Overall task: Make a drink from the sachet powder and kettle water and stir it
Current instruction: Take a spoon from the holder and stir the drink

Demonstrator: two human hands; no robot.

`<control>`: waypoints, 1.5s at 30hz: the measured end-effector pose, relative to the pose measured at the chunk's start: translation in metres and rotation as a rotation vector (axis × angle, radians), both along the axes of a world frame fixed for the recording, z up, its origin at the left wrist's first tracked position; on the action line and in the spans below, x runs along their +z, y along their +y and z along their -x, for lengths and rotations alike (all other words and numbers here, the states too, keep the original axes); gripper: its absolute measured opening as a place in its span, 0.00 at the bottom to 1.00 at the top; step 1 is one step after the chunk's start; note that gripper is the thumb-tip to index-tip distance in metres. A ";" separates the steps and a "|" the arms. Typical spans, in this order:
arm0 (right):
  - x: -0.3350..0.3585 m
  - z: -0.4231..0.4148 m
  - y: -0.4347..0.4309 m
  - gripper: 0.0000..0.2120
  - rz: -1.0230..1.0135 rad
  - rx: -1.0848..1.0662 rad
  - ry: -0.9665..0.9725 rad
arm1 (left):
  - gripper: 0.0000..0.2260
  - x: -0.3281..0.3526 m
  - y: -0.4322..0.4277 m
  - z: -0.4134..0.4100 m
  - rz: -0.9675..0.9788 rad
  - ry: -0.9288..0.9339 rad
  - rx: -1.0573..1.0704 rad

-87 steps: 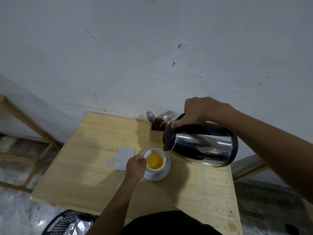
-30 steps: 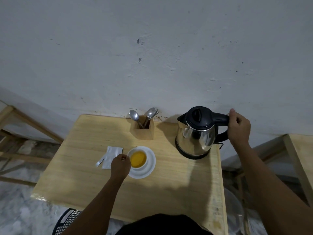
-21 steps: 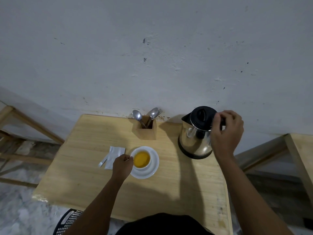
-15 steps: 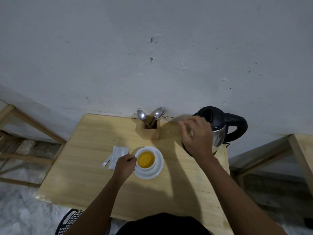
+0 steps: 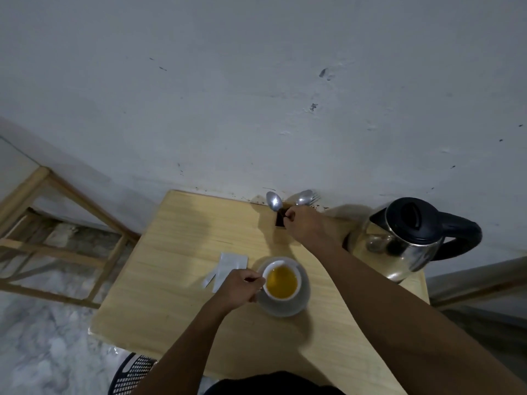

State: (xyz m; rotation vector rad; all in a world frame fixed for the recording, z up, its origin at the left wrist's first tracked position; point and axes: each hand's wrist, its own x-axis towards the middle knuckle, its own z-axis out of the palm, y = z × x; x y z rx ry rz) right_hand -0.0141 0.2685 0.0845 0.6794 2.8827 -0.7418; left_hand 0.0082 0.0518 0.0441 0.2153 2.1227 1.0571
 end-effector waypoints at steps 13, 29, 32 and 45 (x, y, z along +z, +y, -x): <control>-0.021 0.029 -0.008 0.12 -0.126 -0.130 -0.068 | 0.08 -0.010 -0.008 0.021 -0.085 -0.029 -0.196; 0.030 -0.108 -0.035 0.09 0.148 -0.278 0.844 | 0.05 -0.012 -0.005 0.007 -0.133 -0.017 -0.073; 0.030 -0.136 -0.051 0.04 0.352 -0.333 0.703 | 0.08 -0.016 -0.006 0.004 -0.117 0.027 -0.079; -0.012 -0.178 -0.082 0.17 0.359 -0.254 -0.035 | 0.08 -0.021 -0.006 -0.001 -0.126 0.086 -0.037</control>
